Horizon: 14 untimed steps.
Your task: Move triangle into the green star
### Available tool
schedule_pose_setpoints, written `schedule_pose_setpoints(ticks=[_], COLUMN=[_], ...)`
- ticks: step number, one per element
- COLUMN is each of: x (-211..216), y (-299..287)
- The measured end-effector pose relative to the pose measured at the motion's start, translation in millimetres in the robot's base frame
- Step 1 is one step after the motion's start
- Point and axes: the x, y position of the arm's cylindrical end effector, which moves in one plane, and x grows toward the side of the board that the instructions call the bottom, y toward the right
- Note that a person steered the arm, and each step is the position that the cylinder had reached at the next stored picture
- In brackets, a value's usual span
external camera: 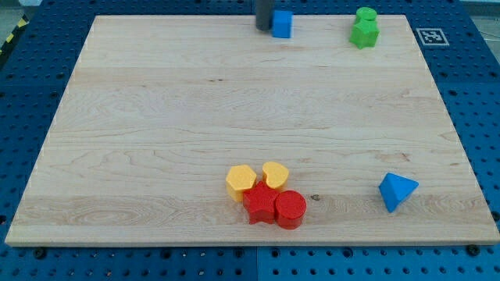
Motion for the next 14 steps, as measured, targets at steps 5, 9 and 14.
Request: schedule_pose_setpoints(ticks=[5, 9, 14], x=[16.2, 213.0, 372.5], y=[90.2, 114.6, 194.1])
